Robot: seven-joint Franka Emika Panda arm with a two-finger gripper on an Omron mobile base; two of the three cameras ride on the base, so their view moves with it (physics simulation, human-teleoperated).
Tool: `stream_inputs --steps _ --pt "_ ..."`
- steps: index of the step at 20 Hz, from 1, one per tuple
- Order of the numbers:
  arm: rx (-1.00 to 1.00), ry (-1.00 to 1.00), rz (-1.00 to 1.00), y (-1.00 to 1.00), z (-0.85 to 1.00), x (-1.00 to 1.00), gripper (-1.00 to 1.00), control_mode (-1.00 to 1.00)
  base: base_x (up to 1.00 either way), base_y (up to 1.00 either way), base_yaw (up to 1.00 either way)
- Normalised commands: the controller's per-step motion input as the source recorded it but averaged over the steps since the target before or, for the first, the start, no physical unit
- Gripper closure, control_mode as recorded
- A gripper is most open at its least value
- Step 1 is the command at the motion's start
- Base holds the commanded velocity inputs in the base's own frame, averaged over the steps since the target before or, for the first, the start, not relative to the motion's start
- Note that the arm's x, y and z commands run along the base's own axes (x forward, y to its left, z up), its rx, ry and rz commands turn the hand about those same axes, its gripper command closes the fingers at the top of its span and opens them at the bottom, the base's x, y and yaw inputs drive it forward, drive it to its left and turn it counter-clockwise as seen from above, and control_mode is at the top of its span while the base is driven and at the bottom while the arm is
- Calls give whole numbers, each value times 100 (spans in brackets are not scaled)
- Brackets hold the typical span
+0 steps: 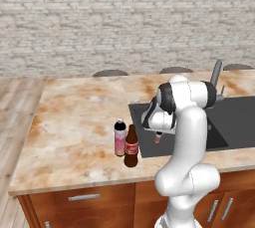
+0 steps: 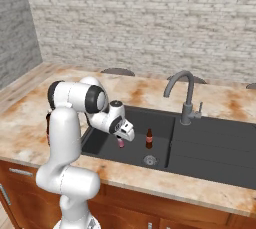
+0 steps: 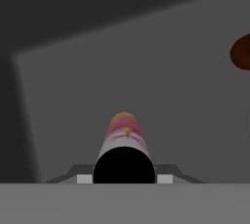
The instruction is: Place the large bottle from the dining counter next to the other large bottle outside the sink, and place the small bottle from the dining counter next to the other small bottle inside the sink.
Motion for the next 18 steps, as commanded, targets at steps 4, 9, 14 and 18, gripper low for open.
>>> stream_inputs --steps 4,9,14,18 --pt "0 0 0 0 0 0 100 -100 0 0 0" --pt "0 0 0 0 0 0 -100 -100 0 0 0" --pt "0 0 0 0 0 0 -100 -100 0 0 0" --pt "0 0 0 0 0 1 -100 -100 0 0 0"
